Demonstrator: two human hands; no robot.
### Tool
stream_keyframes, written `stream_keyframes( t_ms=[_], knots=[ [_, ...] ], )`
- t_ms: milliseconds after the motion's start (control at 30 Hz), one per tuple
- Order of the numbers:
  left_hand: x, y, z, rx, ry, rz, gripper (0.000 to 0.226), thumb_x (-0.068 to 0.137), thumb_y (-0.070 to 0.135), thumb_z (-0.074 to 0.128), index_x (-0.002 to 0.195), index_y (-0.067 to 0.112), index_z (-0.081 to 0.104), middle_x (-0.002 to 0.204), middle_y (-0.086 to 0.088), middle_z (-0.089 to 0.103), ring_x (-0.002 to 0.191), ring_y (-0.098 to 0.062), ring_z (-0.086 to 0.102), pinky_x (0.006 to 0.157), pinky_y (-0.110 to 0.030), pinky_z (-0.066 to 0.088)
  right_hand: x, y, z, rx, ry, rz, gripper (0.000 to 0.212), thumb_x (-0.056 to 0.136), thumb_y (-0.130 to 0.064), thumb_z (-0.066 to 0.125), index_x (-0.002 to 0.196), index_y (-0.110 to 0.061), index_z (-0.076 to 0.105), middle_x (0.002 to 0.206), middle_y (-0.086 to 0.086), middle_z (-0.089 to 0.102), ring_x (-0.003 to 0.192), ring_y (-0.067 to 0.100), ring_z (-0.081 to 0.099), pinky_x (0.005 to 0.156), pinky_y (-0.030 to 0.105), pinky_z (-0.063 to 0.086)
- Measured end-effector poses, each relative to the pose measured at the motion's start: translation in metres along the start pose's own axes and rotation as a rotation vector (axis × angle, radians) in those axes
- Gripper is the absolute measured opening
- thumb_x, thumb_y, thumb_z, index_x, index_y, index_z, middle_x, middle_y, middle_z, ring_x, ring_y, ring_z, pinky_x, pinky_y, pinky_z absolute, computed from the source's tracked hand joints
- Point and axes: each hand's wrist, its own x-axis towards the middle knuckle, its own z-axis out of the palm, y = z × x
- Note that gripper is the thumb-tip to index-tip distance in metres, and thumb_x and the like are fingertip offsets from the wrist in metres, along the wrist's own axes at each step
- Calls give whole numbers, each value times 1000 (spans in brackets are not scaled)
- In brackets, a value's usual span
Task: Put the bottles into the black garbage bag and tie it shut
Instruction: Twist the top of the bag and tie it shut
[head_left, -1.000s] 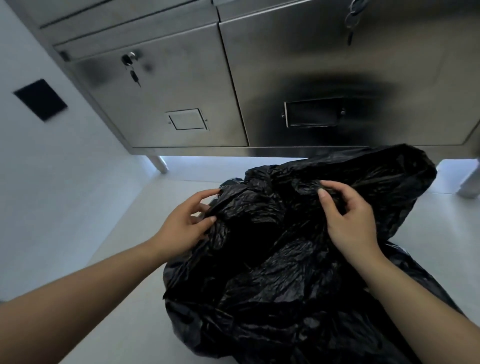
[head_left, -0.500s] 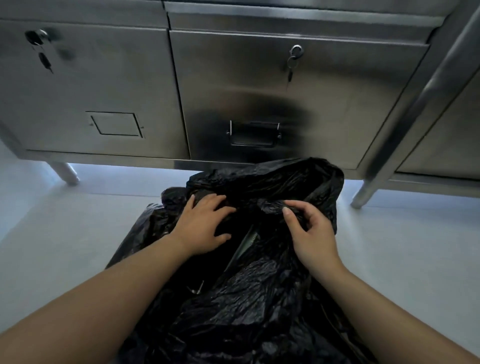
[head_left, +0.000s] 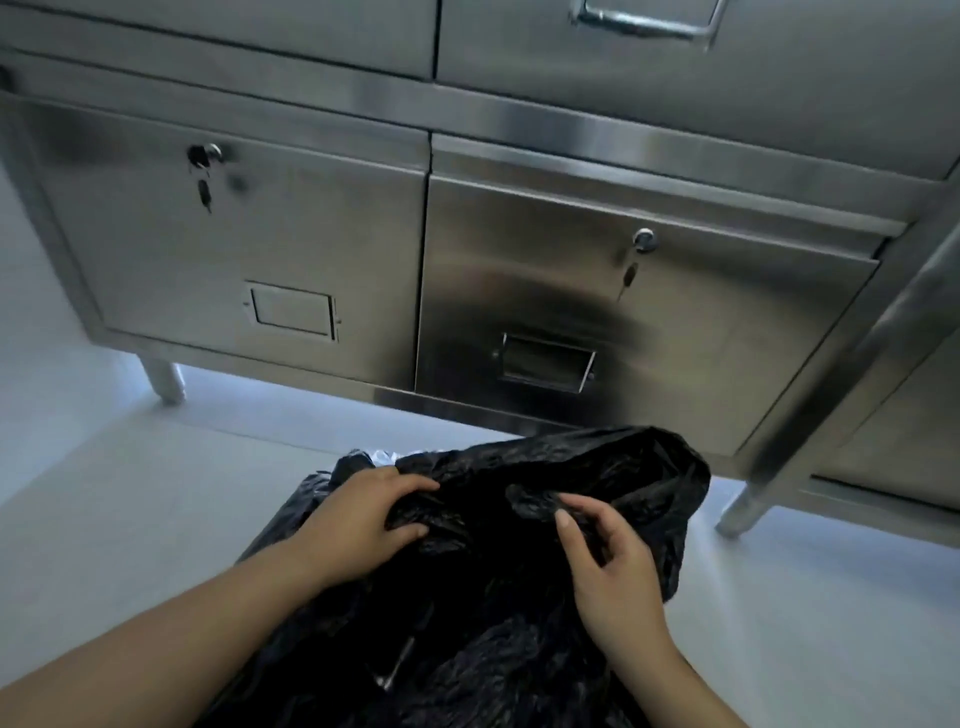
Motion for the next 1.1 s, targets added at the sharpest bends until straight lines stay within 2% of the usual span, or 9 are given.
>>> stream_keyframes(
  t_ms=[133,333,533,600,667,800,967,1033,1100],
  knots=[
    [-1,13,-25,-140,117,37,33,83,28,67,115,32,62,90,19,50,93,-7,52,85,-16,36,14,-7,-12,51,41,0,13,89,-24,61,92,-36,65,92,-19,68,87,-14,59,68,1,41],
    [4,34,-37,-352,329,-23,16,85,15,65,91,29,63,94,12,58,96,4,52,84,-2,32,28,-13,-18,110,107,-29,9,90,-24,60,94,-32,63,95,-19,64,85,-19,56,68,-2,39],
    [7,39,-25,-525,382,-251,6,90,21,58,85,23,60,91,5,62,86,-5,55,74,-11,37,21,-13,-13,85,49,-20,11,89,-28,60,95,-36,61,99,-19,64,90,-17,56,70,-1,39],
    [9,36,-21,-568,404,-359,11,91,24,56,81,21,60,84,7,62,79,-3,56,65,-6,36,18,-11,-14,64,36,-18,11,89,-28,60,95,-38,61,99,-19,64,92,-15,56,71,0,40],
    [10,29,-19,-618,437,-492,16,92,27,54,78,21,60,78,7,62,74,-6,56,62,-9,38,16,-10,-15,50,37,-5,10,89,-30,60,96,-37,62,99,-18,65,92,-13,57,71,1,41],
    [1,5,-13,-711,453,-744,24,93,30,50,88,11,63,87,-6,65,84,-22,59,74,-30,41,9,-6,-15,55,25,6,11,90,-28,59,96,-37,61,98,-17,65,89,-14,57,70,1,41],
    [-4,-1,-23,-935,468,-825,27,94,28,49,97,6,64,102,-13,67,102,-31,62,94,-43,48,8,-7,-5,67,14,-1,13,90,-27,59,95,-39,60,100,-18,64,93,-15,56,72,0,40],
    [-5,-2,-24,-785,465,-779,22,93,25,50,103,8,60,105,-9,63,108,-30,58,91,-36,44,10,-9,2,83,17,-16,13,90,-26,59,95,-38,60,100,-18,64,92,-16,56,72,0,40],
    [-12,1,-27,-386,487,-552,30,88,12,50,117,11,54,120,-10,55,120,-29,47,99,-34,33,10,-11,9,90,-3,-24,12,90,-27,59,96,-37,61,100,-18,64,92,-16,56,72,0,40]
  ],
)
